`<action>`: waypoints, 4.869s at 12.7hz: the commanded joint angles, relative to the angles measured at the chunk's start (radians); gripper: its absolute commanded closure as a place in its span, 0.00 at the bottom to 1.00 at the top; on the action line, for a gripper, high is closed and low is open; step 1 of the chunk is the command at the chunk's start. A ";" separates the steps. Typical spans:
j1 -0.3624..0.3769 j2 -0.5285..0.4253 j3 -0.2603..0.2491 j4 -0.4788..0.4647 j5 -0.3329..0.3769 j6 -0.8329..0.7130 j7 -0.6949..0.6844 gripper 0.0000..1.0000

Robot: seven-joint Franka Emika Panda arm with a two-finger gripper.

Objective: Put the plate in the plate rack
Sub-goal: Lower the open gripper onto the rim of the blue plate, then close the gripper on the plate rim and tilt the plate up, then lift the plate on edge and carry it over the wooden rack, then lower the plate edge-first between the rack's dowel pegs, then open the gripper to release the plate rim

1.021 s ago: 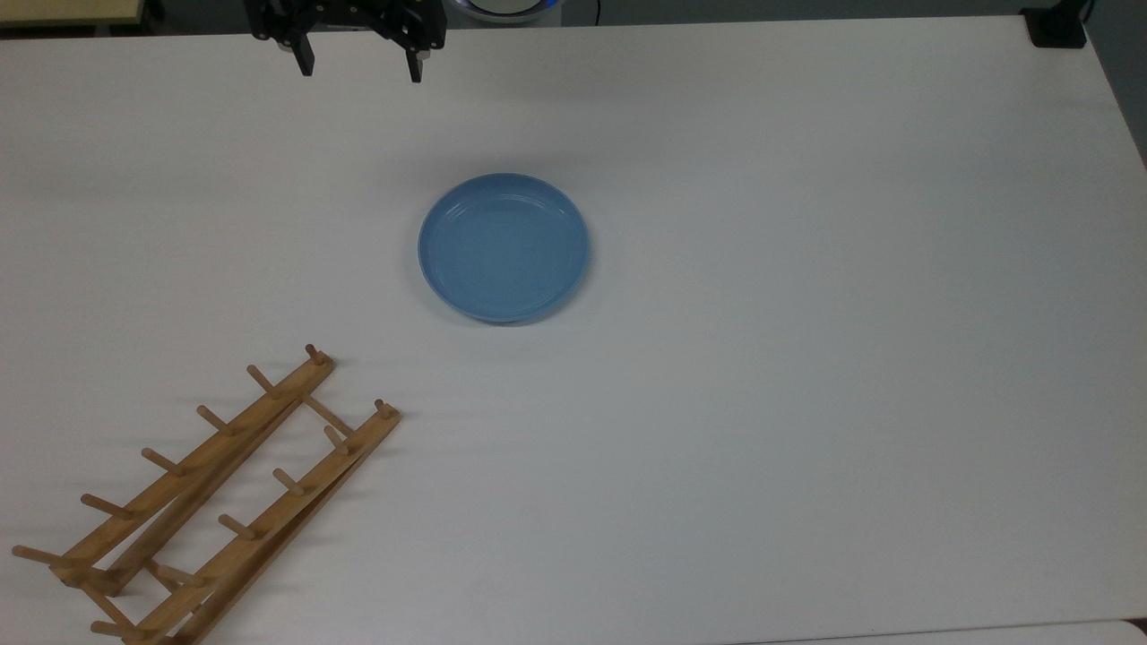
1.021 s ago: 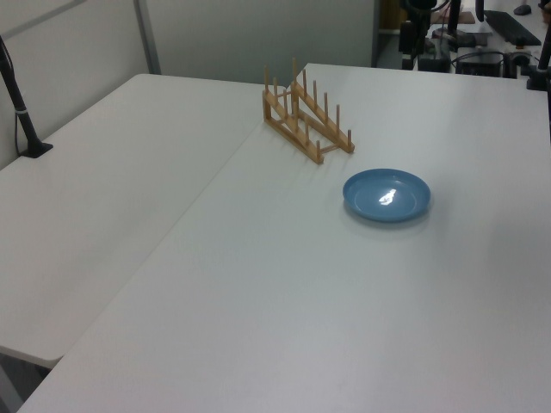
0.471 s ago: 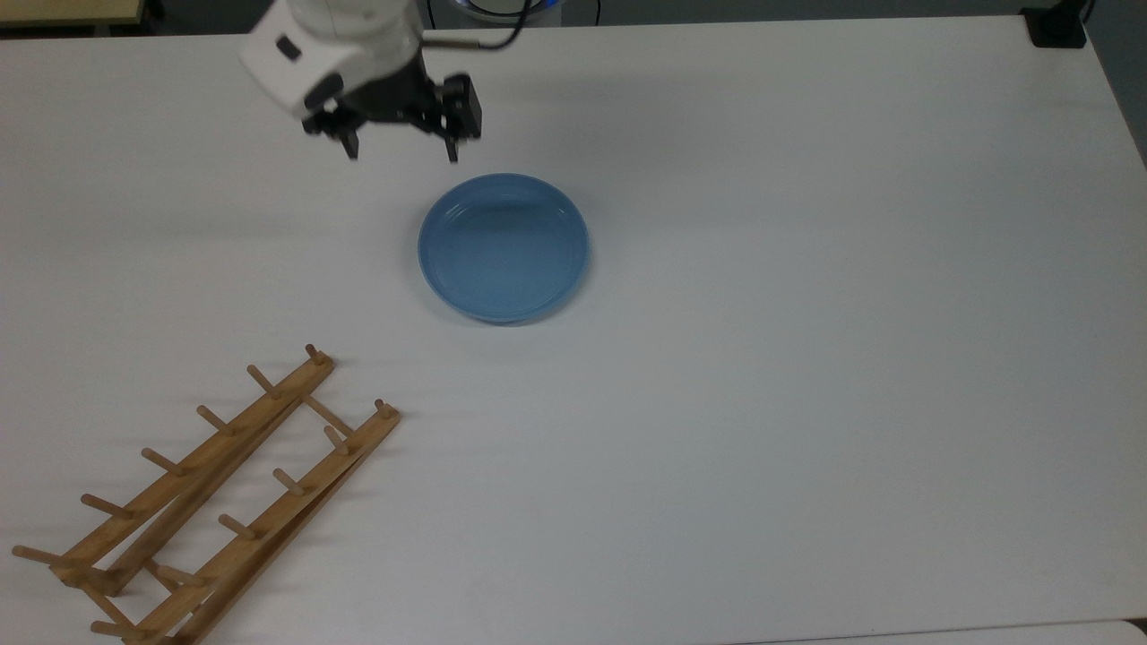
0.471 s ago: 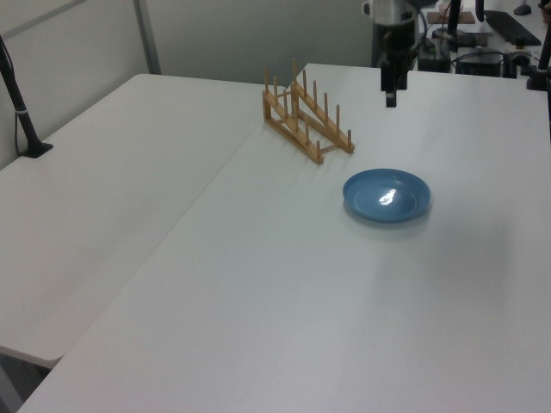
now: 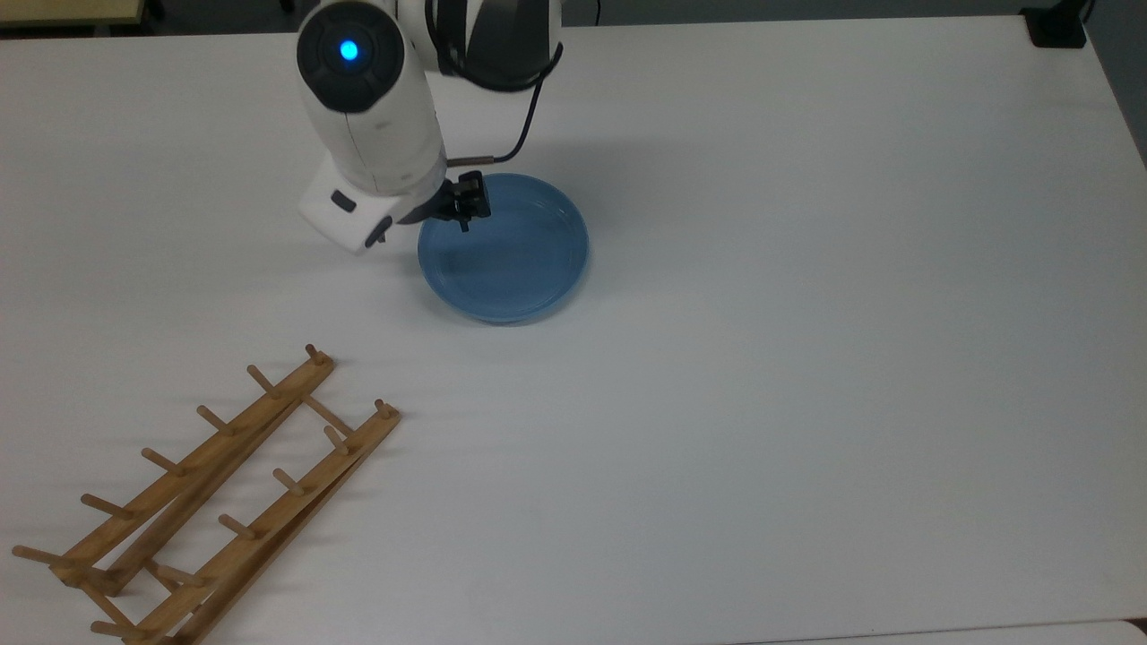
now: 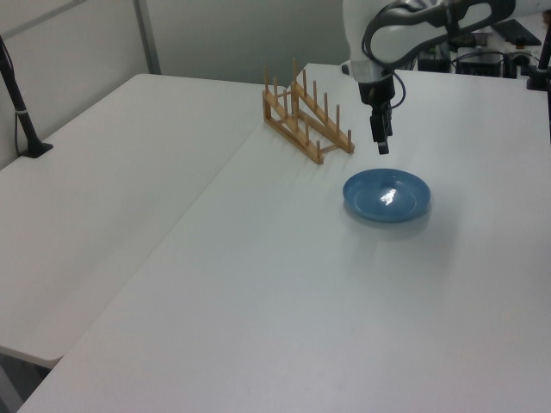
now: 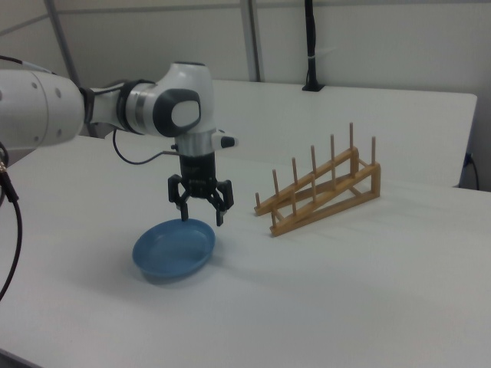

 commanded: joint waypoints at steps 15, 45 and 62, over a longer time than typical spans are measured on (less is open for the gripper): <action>-0.001 0.099 0.031 -0.034 0.016 0.152 -0.088 1.00; -0.120 0.033 -0.126 -0.046 -0.210 1.235 -0.120 1.00; -0.091 0.022 -0.110 -0.124 -0.291 1.203 0.129 0.00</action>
